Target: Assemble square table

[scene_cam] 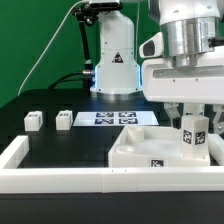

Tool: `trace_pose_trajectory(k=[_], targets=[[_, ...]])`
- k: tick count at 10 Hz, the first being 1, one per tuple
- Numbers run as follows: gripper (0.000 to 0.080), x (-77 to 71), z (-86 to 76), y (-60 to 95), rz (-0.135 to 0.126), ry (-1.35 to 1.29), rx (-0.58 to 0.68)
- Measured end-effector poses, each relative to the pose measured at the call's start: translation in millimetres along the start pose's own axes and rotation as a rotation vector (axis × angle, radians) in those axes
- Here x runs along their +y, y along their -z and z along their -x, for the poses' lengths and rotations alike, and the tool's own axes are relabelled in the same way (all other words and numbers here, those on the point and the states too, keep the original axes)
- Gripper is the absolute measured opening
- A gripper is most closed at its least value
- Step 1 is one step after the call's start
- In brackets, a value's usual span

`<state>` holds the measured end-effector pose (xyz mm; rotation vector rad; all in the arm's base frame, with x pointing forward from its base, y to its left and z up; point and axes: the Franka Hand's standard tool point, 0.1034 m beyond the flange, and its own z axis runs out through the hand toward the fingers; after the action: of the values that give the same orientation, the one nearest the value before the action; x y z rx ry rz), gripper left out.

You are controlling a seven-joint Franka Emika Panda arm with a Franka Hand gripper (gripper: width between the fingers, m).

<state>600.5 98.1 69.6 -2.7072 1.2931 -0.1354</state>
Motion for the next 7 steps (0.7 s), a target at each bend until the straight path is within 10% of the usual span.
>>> trace_pose_trajectory(k=[7], targets=[[0.0649,-4.7,5.7,1.4,0.006,0.672,0.003]])
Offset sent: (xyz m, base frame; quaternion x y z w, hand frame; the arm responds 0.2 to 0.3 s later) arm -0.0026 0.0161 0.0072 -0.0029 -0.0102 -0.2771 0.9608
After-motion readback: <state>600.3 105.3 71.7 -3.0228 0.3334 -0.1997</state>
